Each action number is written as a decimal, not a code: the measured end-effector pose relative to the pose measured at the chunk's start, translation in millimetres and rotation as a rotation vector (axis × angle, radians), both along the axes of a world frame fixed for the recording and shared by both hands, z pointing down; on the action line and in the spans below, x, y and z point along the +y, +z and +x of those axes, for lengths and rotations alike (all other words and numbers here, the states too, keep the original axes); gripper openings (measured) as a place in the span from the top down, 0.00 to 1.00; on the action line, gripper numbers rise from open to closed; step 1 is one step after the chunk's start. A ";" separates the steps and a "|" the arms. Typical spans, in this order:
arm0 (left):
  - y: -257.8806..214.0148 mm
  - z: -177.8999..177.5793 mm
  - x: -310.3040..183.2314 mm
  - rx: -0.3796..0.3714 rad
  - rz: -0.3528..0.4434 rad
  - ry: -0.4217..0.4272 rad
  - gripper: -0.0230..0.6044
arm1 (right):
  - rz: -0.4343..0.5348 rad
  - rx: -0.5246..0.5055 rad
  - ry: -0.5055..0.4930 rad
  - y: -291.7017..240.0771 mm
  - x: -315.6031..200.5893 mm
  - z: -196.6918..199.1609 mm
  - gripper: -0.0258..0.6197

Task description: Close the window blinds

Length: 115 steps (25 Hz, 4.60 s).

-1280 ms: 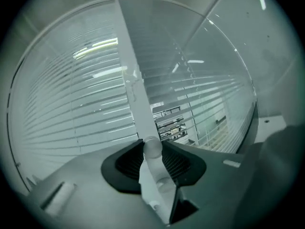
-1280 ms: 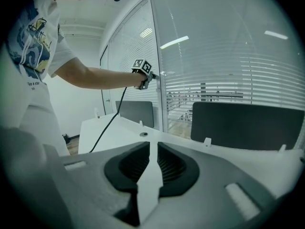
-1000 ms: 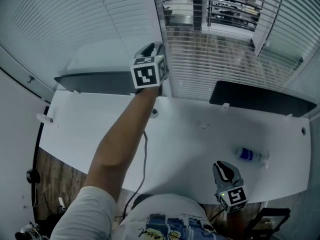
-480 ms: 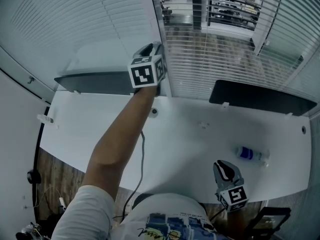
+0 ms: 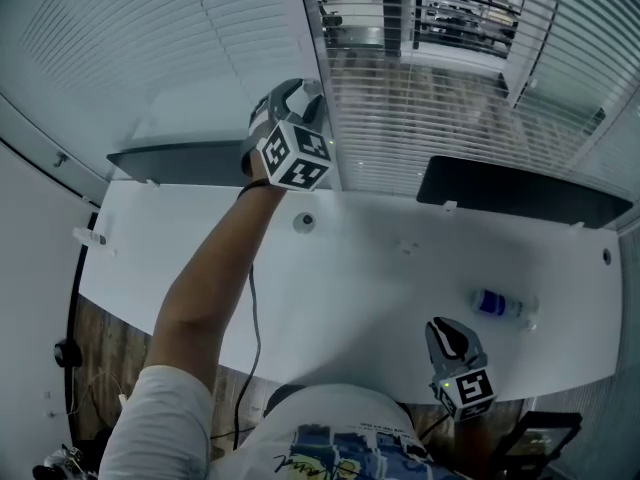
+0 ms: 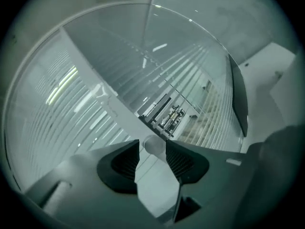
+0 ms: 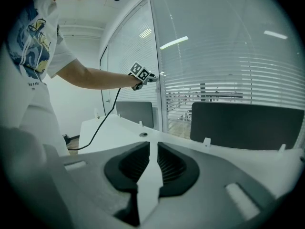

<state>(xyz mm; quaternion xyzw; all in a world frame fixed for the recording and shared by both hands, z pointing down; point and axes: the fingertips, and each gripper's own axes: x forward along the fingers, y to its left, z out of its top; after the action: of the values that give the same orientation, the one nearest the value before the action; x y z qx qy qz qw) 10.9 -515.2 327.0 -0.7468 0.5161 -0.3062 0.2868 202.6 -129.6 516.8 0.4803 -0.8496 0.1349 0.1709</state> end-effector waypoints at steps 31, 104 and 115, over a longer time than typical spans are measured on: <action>-2.6 -5.0 -11.0 0.553 -0.151 -0.092 0.76 | -0.001 0.004 0.017 -0.9 -4.8 1.0 0.90; 48.3 -184.9 414.2 0.693 -0.389 0.277 0.96 | 0.186 0.123 -0.005 -106.7 133.1 -176.0 0.90; 78.6 -175.5 485.3 0.708 -0.468 0.369 0.96 | 0.176 0.125 -0.003 -99.4 150.8 -180.4 0.90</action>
<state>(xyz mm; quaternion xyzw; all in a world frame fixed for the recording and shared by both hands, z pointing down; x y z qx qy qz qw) -164.7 -29.9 405.7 -0.9295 0.3575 -0.0845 -0.0334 22.2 21.2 417.4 0.4996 -0.8467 0.0292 0.1808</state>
